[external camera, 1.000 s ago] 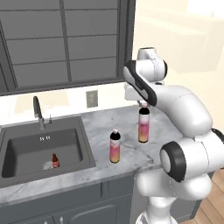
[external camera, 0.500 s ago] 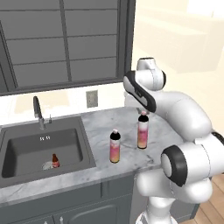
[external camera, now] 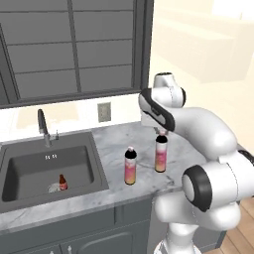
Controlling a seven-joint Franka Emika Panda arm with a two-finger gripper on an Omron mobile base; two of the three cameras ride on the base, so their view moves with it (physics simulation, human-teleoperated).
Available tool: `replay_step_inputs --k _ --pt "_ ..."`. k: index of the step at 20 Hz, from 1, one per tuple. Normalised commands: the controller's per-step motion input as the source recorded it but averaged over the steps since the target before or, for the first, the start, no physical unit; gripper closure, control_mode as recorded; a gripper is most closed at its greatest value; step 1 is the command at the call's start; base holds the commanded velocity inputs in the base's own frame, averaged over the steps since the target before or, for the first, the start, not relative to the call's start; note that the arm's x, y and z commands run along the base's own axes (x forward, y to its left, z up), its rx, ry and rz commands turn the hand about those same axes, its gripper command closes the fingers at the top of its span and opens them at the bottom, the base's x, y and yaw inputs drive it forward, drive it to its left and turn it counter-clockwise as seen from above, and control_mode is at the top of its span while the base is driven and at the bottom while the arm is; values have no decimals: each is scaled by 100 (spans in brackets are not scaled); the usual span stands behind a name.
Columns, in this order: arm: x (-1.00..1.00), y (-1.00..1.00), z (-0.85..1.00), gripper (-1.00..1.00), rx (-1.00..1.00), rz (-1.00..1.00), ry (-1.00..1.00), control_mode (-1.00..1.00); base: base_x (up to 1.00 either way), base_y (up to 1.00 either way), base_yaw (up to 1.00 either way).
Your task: Place the large bottle from the dining counter next to the other large bottle outside the sink, and place the small bottle from the dining counter next to the other small bottle inside the sink.
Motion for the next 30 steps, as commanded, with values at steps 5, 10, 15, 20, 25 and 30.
replay_step_inputs --k 5,10,15,20,25,30 --pt "8 0 -29 100 -2 -7 0 -100 0 0 0" --pt "0 0 -28 100 -1 -6 0 -100 0 0 0" --pt "-3 0 -8 100 0 -2 0 -100 0 0 0" --pt "0 0 0 100 0 0 0 -100 0 0 0" --pt "0 0 0 -100 0 0 0 -100 0 0 0" --pt "0 0 0 -100 0 0 0 -100 0 0 0"
